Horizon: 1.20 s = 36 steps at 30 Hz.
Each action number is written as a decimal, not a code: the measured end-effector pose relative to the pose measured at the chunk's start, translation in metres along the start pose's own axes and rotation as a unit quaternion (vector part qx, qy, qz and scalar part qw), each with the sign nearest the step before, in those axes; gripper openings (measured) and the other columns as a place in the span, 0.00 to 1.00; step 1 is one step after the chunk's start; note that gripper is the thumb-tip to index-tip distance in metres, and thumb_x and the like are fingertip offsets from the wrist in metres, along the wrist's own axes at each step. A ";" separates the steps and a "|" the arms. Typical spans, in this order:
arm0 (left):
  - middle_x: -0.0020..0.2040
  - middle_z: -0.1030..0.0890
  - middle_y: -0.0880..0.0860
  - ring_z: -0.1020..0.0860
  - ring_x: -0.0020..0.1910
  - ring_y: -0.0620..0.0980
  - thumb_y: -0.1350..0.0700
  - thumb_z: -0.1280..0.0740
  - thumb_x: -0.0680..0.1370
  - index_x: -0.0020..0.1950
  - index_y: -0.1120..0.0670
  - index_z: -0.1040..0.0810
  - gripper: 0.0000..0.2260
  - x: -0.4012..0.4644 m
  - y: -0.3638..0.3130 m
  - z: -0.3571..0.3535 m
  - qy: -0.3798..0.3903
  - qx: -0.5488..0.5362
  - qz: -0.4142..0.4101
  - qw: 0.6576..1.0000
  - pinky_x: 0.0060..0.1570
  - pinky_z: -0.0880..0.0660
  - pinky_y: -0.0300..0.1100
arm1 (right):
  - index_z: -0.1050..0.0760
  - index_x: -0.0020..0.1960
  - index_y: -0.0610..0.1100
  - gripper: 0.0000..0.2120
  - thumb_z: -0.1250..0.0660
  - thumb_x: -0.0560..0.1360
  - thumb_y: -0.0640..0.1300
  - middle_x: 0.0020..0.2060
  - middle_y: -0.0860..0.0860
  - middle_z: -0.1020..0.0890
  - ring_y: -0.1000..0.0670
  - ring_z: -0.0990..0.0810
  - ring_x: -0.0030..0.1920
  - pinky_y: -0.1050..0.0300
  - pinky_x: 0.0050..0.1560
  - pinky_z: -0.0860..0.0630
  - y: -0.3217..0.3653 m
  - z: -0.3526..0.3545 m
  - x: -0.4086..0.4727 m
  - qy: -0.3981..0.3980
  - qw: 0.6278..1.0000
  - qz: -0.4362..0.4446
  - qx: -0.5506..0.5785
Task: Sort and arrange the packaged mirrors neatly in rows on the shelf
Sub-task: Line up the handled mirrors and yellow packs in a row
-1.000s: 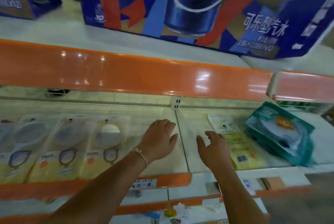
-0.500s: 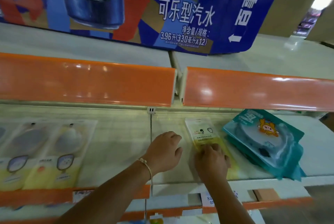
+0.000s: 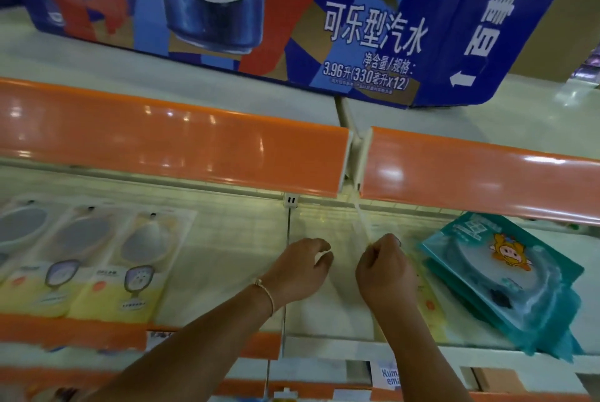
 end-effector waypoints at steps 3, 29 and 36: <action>0.61 0.22 0.51 0.25 0.59 0.46 0.50 0.43 0.83 0.64 0.56 0.23 0.16 -0.004 0.005 0.017 0.012 -0.082 0.042 0.996 0.57 0.33 0.34 | 0.34 0.43 0.41 0.07 0.42 0.80 0.41 0.30 0.50 0.28 0.53 0.30 0.30 0.58 0.27 0.38 0.024 0.009 -0.006 -0.018 0.999 0.023 0.042; 0.30 0.22 0.54 0.24 0.24 0.47 0.67 0.38 0.79 0.33 0.57 0.20 0.16 -0.105 0.138 0.164 -0.112 -0.604 0.173 0.770 0.26 0.27 0.37 | 0.23 0.44 0.41 0.06 0.32 0.77 0.43 0.33 0.45 0.19 0.50 0.22 0.31 0.61 0.26 0.27 0.189 -0.059 -0.100 0.086 0.917 -0.049 0.387; 0.39 0.19 0.62 0.20 0.35 0.54 0.60 0.27 0.75 0.47 0.67 0.20 0.10 -0.131 0.169 0.197 -0.085 -0.457 0.194 0.864 0.33 0.21 0.46 | 0.19 0.54 0.46 0.06 0.34 0.79 0.44 0.40 0.47 0.13 0.44 0.14 0.43 0.40 0.50 0.18 0.209 -0.089 -0.115 0.227 0.892 -0.069 0.384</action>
Point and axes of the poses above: each hand's wrist, its own x-axis towards the middle knuckle, its own z-axis out of the back of the hand, y = z × x, the point moved 2 cm from there along x, towards the middle knuckle
